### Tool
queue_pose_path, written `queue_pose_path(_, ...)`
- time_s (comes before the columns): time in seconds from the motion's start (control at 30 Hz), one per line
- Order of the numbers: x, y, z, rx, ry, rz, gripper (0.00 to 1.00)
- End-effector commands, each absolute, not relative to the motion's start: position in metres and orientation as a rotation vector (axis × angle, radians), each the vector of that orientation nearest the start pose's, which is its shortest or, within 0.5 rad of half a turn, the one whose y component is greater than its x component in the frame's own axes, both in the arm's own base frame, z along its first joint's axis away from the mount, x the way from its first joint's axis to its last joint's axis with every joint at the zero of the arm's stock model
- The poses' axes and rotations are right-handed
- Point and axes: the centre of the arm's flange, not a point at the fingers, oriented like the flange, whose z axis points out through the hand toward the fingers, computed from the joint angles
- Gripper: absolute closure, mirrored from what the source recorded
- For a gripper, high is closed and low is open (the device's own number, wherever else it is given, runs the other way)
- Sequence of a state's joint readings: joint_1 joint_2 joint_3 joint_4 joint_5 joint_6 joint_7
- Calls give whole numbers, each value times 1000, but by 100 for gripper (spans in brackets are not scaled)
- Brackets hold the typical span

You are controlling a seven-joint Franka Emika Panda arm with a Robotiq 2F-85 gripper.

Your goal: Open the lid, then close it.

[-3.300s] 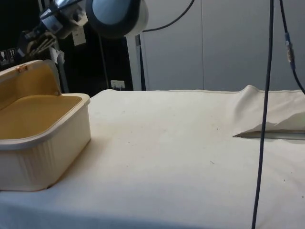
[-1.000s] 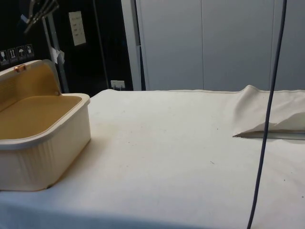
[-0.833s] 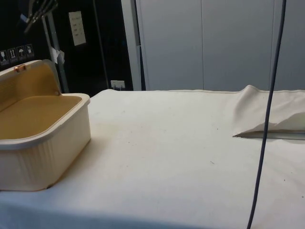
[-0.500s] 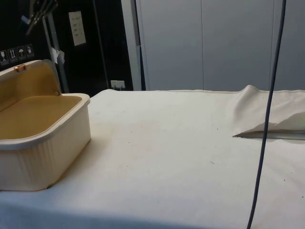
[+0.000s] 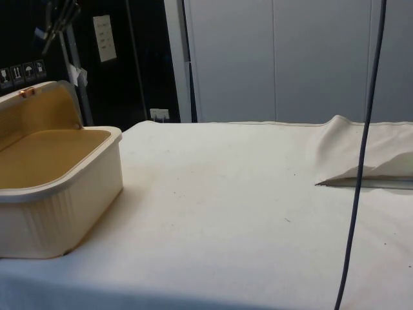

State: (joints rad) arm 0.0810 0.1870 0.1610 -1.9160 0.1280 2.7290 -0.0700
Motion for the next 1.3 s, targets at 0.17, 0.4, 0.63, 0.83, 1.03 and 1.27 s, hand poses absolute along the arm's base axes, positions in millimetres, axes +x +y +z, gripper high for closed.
queue_pose_path(0.17,648,142,465,-2813,-309,-900,100)
queue_pose_path(0.4,667,139,459,-2810,-319,-912,100)
queue_pose_path(0.63,687,139,452,-2802,-329,-920,100)
queue_pose_path(0.83,701,141,444,-2803,-333,-907,100)
queue_pose_path(1.03,706,141,439,-2808,-330,-899,100)
queue_pose_path(1.27,710,141,426,-2828,-334,-839,100)
